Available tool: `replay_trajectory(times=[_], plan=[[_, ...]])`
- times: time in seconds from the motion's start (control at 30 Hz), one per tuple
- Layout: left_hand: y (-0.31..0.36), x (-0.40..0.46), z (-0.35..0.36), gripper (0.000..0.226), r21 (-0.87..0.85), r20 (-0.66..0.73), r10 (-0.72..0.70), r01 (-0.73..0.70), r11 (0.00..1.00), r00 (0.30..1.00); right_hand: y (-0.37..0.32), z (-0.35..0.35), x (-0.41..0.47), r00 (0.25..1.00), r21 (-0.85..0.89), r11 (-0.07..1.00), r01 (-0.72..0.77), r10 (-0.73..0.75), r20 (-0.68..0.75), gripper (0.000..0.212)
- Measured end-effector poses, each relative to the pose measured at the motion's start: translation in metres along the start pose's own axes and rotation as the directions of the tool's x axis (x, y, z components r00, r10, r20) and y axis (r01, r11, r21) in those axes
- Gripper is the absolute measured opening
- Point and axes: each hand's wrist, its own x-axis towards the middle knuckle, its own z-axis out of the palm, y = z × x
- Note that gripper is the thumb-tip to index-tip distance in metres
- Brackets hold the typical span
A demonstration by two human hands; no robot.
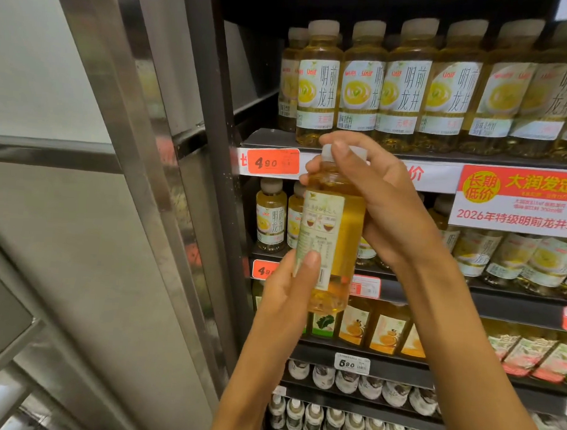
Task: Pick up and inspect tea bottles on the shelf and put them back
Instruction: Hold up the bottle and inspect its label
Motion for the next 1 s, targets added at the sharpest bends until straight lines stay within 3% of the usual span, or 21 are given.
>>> replay_trajectory(times=[0.07, 0.13, 0.23, 0.3, 0.4, 0.53, 0.63, 0.73, 0.8, 1.0], plan=[[0.001, 0.002, 0.002, 0.051, -0.049, -0.02, -0.019, 0.018, 0.999, 1.0, -0.001, 0.002, 0.001, 1.0, -0.028, 0.999, -0.02, 0.02, -0.007, 0.022], [0.002, 0.002, 0.001, 0.066, -0.169, -0.013, -0.067, 0.064, 0.983, 0.998, -0.001, 0.0, 0.001, 0.998, -0.007, 0.998, -0.059, 0.06, 0.016, 0.026], [0.008, -0.001, -0.002, 0.074, -0.457, 0.173, -0.109, 0.177, 0.872, 0.979, 0.004, -0.001, 0.001, 0.986, 0.204, 0.966, -0.159, 0.145, 0.084, 0.039], [0.008, -0.003, -0.003, 0.072, -0.523, 0.28, -0.107, 0.245, 0.816, 0.954, 0.009, 0.001, 0.002, 0.97, 0.344, 0.91, -0.23, 0.185, 0.159, 0.044], [0.003, -0.004, -0.004, 0.076, -0.459, 0.292, -0.131, 0.258, 0.85, 0.947, 0.013, 0.003, 0.003, 0.969, 0.404, 0.887, -0.223, 0.156, 0.191, 0.032], [0.002, -0.004, -0.012, 0.075, -0.201, 0.078, -0.103, 0.117, 0.973, 0.992, 0.007, 0.001, 0.001, 0.992, 0.149, 0.983, -0.107, 0.096, 0.077, 0.021], [0.005, -0.004, -0.01, 0.08, -0.094, 0.013, -0.084, 0.085, 0.992, 0.996, 0.003, 0.004, 0.0, 0.998, 0.006, 0.998, -0.064, 0.064, 0.015, 0.021], [0.005, -0.004, -0.003, 0.079, -0.144, -0.016, -0.075, 0.072, 0.987, 0.997, 0.002, 0.01, -0.002, 0.995, -0.007, 0.995, -0.096, 0.097, 0.035, 0.035], [0.006, -0.005, 0.0, 0.076, -0.225, 0.015, -0.092, 0.093, 0.97, 0.996, 0.002, 0.011, -0.002, 0.988, 0.081, 0.986, -0.146, 0.141, 0.069, 0.039], [0.014, -0.007, 0.002, 0.071, -0.38, 0.144, -0.116, 0.163, 0.911, 0.983, 0.009, 0.006, 0.002, 0.976, 0.229, 0.948, -0.219, 0.209, 0.068, 0.023]])
